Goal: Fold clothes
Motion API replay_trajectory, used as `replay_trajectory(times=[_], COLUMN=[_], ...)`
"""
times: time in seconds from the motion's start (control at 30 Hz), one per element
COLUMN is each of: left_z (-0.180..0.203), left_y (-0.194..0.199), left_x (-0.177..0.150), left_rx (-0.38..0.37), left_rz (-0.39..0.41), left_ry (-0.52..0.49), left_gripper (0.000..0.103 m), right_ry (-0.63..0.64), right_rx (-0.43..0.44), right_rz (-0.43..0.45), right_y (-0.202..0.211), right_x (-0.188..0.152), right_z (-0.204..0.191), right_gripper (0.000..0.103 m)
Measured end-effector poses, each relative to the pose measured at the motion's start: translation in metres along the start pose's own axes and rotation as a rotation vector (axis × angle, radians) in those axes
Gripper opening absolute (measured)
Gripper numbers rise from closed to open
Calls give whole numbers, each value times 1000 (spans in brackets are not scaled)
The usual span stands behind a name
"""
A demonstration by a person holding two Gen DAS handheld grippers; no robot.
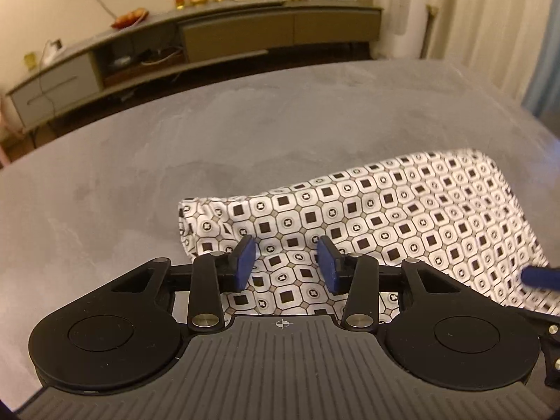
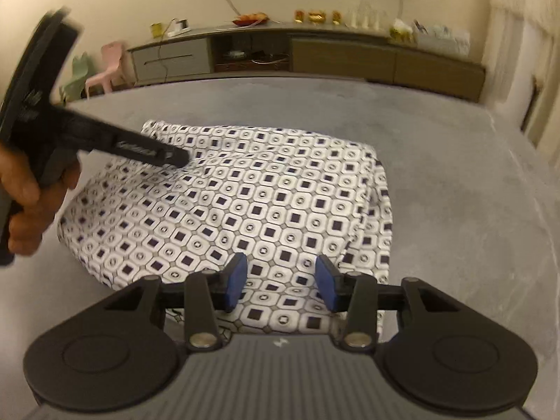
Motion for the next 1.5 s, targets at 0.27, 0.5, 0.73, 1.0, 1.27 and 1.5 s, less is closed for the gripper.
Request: replay_trajectory(times=[0.27, 0.5, 0.73, 1.0, 1.27, 1.5], left_z=[3, 18, 38, 58, 63, 63], left_y=[69, 116, 144, 156, 158, 157], left_x=[-48, -79, -89, -93, -97, -100], left_rx=[0, 14, -35, -37, -21, -9], left_rz=[-3, -3, 49, 70, 48, 31], left_ry=[114, 173, 185, 181, 185, 179], left_gripper=[69, 92, 92, 92, 92, 92], right_ry=[-95, -174, -179, -112, -126, -119], right_rx=[-6, -85, -74, -109, -127, -130], right_rz=[34, 68, 83, 79, 72, 67], right_y=[20, 49, 59, 60, 58, 58], right_x=[-2, -30, -53, -65, -64, -65], right_z=[7, 9, -6, -19, -13, -14], right_gripper=[66, 76, 84, 91, 91, 92])
Point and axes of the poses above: each gripper's, at about its wrist camera, not at the fingertips, and y roughly against the way its jaws point, z to its right, x to its top, the point moved 3 cm from there along -y, roughly the way its jaws point, and after that the axes turned 8 degrees about -y, right-handed, at the moved point
